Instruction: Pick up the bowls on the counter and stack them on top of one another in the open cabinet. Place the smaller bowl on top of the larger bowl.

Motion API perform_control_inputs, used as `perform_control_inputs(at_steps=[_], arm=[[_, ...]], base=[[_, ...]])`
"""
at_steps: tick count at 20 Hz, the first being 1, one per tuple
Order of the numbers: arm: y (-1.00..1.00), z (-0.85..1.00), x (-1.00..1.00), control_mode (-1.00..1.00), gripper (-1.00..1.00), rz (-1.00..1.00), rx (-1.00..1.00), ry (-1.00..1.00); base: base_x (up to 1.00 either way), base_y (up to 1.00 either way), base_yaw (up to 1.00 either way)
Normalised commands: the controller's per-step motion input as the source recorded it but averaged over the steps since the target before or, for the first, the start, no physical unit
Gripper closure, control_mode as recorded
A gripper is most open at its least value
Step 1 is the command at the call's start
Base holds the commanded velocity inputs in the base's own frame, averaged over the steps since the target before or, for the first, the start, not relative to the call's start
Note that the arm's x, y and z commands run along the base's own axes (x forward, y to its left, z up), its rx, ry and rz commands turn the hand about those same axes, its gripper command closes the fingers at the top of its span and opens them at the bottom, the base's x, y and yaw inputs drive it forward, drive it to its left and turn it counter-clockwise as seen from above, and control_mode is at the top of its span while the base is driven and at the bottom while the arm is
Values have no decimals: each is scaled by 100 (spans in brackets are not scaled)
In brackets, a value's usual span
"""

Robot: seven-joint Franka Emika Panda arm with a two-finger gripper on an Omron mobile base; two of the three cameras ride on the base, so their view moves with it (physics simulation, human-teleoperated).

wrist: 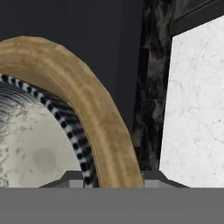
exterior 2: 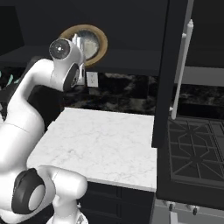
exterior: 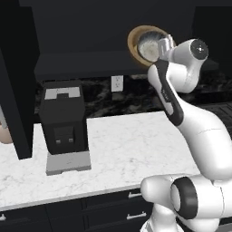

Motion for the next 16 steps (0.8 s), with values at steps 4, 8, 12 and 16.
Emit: perform_control_inputs(at_steps=[4,8,12,16], arm=[[0,0,85,-100,100,0,0,0],[0,0,76,-100,100,0,0,0],[0,-2,81,-100,100,0,0,2],[0,-22,65,-100,100,0,0,3]], base=[[0,0,0],[0,0,0],[0,0,0],[0,0,0]])
